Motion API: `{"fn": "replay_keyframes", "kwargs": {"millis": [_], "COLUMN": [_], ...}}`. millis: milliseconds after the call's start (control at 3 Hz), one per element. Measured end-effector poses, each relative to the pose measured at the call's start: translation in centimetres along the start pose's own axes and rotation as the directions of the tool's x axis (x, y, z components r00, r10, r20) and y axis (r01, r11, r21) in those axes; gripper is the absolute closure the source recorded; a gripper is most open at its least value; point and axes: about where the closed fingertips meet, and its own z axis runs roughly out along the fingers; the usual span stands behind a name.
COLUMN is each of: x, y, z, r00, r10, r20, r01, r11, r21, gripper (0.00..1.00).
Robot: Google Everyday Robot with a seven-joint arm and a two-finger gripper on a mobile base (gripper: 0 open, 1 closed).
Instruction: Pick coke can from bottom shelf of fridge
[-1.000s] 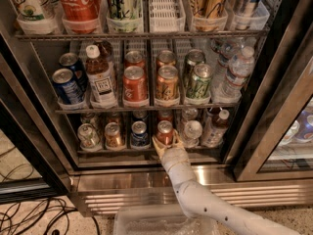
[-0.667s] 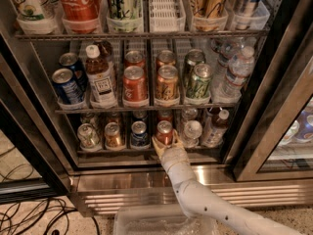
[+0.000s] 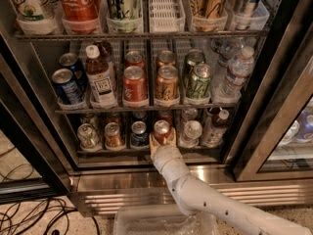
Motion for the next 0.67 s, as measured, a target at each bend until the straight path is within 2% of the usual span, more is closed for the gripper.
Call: {"fn": "replay_keyframes", "kwargs": {"millis": [333, 667], "x": [-1.13, -1.23], "y": [1.45, 1.29], "z": [-0.1, -0.28], "r00": [1.0, 1.0], "r10": [0.014, 0.015], "r20": [-0.013, -0.015], "r01": [-0.014, -0.015], "r11": [0.9991, 0.9989], "r21": [-0.041, -0.043], "gripper": [1.0, 1.0]}}
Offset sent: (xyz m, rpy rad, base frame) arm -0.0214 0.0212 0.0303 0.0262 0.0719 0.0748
